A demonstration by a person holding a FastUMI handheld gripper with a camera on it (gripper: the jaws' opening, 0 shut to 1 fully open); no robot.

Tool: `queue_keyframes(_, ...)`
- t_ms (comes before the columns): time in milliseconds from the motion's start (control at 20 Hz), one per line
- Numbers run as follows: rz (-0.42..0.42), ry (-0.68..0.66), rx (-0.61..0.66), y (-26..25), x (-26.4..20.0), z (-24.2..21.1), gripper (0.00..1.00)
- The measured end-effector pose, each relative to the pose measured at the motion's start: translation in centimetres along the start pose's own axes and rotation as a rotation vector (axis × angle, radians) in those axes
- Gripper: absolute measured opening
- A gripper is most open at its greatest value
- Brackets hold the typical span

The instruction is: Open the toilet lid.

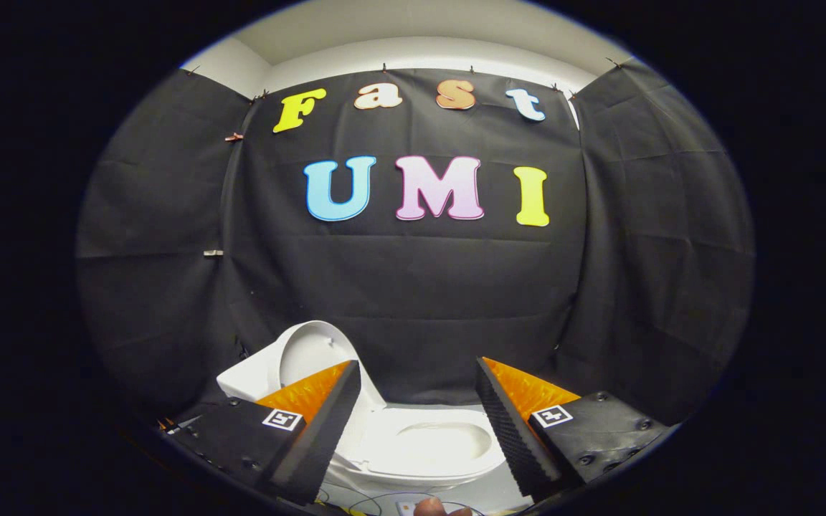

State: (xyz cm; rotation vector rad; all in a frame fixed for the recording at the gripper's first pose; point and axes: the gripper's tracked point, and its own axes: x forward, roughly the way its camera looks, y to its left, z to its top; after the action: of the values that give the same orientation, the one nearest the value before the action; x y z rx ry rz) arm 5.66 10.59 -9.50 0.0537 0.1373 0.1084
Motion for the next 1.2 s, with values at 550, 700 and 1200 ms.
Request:
queue_keyframes(550,-0.133,-0.077,-0.006,-7.5,-1.5,3.4,1.0)
queue_keyframes(700,-0.148,-0.074,0.006,-8.5,-1.6,3.4,1.0)
queue_keyframes(1200,-0.154,-0.09,0.006,-9.0,-1.7,4.1,1.0)
